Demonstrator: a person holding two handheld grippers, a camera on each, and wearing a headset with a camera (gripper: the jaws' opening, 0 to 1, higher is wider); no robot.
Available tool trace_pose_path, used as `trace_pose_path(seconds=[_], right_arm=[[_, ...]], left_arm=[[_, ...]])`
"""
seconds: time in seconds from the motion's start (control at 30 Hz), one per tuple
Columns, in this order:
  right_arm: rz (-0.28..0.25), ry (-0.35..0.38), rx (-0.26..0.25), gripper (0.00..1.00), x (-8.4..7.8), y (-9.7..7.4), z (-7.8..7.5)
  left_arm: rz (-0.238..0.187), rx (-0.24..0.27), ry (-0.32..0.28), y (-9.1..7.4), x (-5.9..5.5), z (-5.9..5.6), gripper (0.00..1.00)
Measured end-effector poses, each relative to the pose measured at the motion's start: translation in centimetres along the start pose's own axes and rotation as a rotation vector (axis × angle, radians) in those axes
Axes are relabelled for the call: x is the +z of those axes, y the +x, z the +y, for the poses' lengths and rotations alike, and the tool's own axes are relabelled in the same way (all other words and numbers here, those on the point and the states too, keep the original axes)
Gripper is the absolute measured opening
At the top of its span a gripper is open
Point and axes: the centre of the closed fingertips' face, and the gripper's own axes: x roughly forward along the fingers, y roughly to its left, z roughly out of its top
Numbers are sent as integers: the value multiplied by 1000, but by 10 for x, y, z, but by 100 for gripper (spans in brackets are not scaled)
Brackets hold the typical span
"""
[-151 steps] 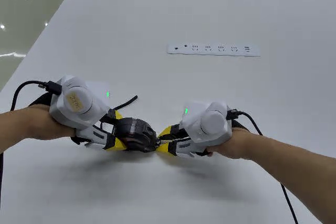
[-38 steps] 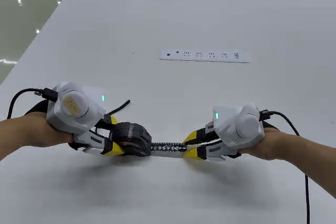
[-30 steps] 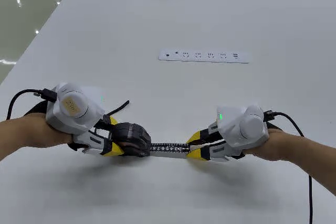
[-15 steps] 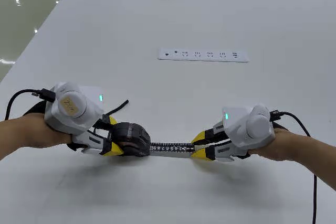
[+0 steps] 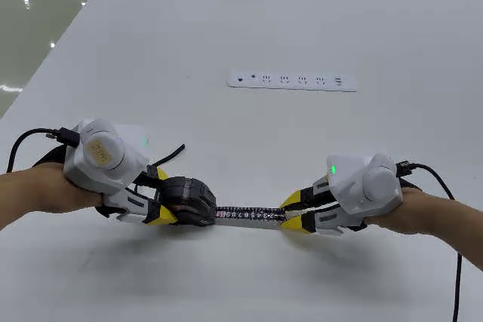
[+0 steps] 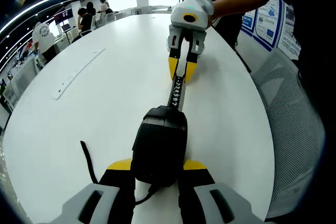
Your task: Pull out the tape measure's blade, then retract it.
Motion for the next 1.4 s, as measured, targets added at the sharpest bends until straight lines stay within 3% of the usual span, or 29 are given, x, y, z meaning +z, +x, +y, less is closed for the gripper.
trace_pose_path(seconds=[1.4], right_arm=[[40,10,-9,10,-34,-40,-4]], left_arm=[[2,1,-6,1,-1,1,28]])
